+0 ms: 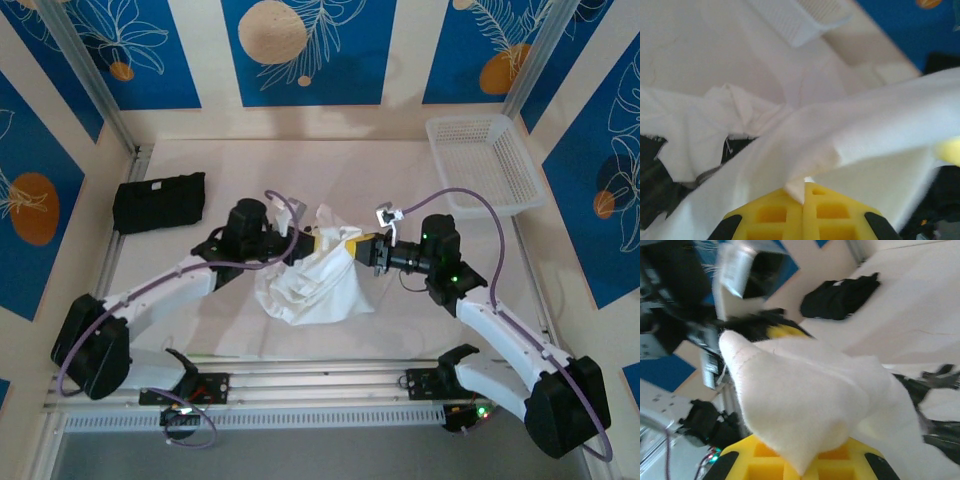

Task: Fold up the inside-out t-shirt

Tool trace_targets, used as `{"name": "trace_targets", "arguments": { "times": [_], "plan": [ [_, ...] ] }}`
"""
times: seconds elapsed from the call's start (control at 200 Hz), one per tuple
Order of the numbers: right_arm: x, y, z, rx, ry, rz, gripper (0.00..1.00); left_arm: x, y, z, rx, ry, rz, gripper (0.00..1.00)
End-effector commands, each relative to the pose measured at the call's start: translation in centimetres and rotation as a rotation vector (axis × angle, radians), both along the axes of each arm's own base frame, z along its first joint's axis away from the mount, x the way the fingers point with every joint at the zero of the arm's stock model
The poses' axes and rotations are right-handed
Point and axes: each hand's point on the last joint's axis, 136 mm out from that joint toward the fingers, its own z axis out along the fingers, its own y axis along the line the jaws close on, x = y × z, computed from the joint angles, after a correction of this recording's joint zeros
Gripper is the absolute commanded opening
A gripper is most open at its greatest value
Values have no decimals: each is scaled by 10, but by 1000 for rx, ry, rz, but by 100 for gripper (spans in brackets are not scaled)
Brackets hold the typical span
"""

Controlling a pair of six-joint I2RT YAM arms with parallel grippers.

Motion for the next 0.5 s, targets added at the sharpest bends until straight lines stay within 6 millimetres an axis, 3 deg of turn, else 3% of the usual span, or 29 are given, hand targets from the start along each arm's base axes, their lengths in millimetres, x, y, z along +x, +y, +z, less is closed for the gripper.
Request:
{"name": "trace_targets", "arguments": {
  "times": [0.0,0.22,0.42,0.495],
  "plan": [
    [12,-12,-7,-65,31,-102,9,-26,2,62,-243,-24,-115,0],
    [21,-7,-13,-94,129,-92,24,-54,4,87,-364,15,-225,0],
    [22,-33,-33,-294,235,-204,33,-48,7,89,-385,19,-194,0],
    [14,-41,-28,-337,205,-210,35,-43,6,88,-385,28,-175,0]
  ]
}}
